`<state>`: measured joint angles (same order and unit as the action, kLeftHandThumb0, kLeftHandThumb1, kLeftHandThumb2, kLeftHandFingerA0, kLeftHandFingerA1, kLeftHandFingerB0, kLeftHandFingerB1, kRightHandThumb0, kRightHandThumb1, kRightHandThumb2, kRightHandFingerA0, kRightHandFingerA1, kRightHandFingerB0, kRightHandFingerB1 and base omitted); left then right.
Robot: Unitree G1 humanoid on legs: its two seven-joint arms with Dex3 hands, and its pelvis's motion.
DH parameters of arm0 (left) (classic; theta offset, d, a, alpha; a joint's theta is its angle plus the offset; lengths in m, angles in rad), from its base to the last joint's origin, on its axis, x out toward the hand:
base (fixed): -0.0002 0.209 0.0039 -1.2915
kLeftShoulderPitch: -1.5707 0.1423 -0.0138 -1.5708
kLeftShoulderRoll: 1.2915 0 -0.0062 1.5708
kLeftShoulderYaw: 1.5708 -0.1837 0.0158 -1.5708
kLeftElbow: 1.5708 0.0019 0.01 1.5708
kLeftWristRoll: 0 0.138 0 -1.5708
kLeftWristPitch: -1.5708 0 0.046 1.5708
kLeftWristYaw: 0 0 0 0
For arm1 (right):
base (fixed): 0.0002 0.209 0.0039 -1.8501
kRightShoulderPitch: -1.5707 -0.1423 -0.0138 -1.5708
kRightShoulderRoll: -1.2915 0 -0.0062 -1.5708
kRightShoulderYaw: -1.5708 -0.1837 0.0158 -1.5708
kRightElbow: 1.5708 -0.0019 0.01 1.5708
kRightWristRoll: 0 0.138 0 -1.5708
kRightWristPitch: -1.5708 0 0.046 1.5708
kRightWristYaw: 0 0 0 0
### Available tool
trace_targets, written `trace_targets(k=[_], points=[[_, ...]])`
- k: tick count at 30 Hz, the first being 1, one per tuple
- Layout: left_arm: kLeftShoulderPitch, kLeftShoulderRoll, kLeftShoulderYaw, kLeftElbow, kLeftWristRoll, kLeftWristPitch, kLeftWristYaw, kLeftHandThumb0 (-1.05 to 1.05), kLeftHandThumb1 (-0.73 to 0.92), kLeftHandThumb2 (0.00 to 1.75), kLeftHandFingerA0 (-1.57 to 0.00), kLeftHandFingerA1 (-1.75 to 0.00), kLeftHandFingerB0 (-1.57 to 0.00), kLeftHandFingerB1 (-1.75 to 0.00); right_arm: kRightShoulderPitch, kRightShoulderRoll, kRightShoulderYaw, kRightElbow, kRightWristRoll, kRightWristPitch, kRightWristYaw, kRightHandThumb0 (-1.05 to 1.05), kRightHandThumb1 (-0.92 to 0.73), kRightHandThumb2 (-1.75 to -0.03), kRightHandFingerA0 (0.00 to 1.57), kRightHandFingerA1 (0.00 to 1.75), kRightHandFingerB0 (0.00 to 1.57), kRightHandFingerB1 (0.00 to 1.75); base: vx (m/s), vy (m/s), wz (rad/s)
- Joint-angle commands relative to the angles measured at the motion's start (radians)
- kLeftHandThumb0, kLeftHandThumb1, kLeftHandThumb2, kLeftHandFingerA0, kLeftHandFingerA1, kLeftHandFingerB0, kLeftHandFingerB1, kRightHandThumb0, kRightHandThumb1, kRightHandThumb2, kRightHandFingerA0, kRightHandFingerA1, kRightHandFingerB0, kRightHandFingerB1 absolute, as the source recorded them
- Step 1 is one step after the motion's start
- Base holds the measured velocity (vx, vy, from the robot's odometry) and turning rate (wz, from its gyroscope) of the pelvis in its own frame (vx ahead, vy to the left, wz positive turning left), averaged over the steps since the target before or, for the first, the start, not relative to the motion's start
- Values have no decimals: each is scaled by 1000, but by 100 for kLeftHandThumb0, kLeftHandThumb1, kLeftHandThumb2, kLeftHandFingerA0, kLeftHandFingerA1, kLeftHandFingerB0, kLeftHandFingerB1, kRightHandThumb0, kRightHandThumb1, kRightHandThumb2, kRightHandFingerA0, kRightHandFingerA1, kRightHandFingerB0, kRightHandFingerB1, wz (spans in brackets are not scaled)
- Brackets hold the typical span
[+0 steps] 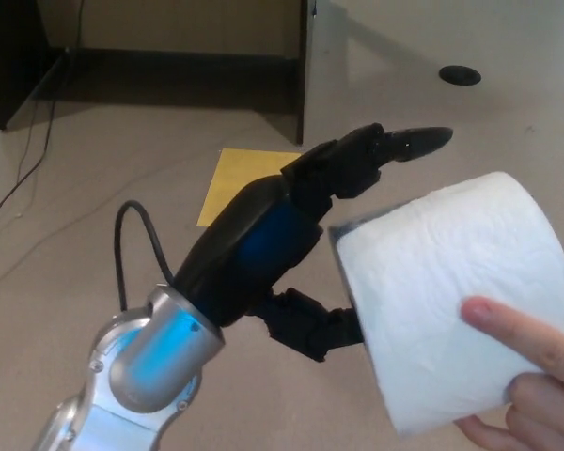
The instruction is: A person is holding a toilet paper roll and the robot extends its left hand to grab the roll by inserting its thumb into the gap in the middle and brings its hand down by its side. Then it extends its arm again to hand the toilet paper roll back to the person.
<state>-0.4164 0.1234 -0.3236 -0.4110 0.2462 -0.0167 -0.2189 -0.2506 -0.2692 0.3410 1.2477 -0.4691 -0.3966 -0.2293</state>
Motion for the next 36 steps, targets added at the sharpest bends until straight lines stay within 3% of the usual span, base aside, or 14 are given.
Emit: trace_targets(k=[1,4,5,14,16,17,19,20,23,24,25,29,34,36], points=[[-28,-45,-20,15,54,-21,44,-20,27,83,-11,-51,-10,-51,1,-7,-5,4,2,-7,-6,-37,-68,-60,60,51,53,44,0,0,0],[-24,-63,-22,16,60,-27,49,-18,27,83,-12,-52,-11,-51,5,-5,-3,4,0,-8,-7,-36,-68,-60,60,51,53,44,0,0,0],[-33,-87,-33,31,61,-44,66,-34,39,58,-28,-37,-23,-34,7,-3,-4,4,1,-13,-17,-35,-68,-60,63,52,55,45,0,0,0],[-75,-177,-68,121,94,-117,131,-23,63,59,-54,-41,-37,-32,-12,-7,-8,2,3,-10,4,-35,-70,-60,64,51,54,44,0,0,0],[-69,-180,-69,111,86,-112,124,-20,73,62,-105,-56,-55,-37,-15,-8,-3,2,-3,-9,0,-35,-70,-61,66,52,55,44,0,0,0],[-58,-184,-69,105,82,-110,127,-16,79,65,-122,-64,-82,-51,-16,-8,-3,2,-3,-7,0,-36,-70,-61,67,51,56,44,0,0,0],[-45,-185,-64,101,80,-113,137,-15,79,65,-122,-72,-89,-56,-20,-9,-1,4,-5,-5,-4,-36,-70,-61,67,52,56,44,0,0,0],[-41,-185,-55,103,71,-121,142,-14,81,64,-112,-96,-98,-67,-26,-9,1,6,-7,-3,-2,-36,-70,-61,68,54,55,44,0,0,0],[-39,-184,-38,105,82,-129,166,-12,81,64,-104,-119,-93,-91,-42,-10,3,8,-7,3,9,-37,-70,-61,67,56,54,44,0,0,0],[-32,-180,-33,100,99,-130,181,-14,82,66,-99,-141,-83,-111,-41,-11,2,7,-5,1,11,-38,-71,-61,69,58,54,43,0,0,0],[-26,-172,-19,80,97,-114,176,-9,73,82,-93,-153,-78,-123,-41,-11,3,7,-4,1,14,-40,-71,-62,71,64,53,43,0,0,0],[-14,-167,26,47,58,-101,163,-5,73,89,-102,-140,-73,-123,-40,-14,12,7,-14,-3,4,-39,-72,-62,70,58,53,44,0,0,0],[-40,-160,93,79,24,-158,177,-10,81,73,-106,-132,-76,-116,-52,-17,13,5,-14,-3,5,-37,-72,-62,70,59,54,45,0,0,0],[-48,-150,131,82,-23,-161,154,-2,72,89,-106,-134,-75,-116,-57,-15,11,7,-11,2,9,-37,-71,-62,70,58,55,45,0,0,0]])
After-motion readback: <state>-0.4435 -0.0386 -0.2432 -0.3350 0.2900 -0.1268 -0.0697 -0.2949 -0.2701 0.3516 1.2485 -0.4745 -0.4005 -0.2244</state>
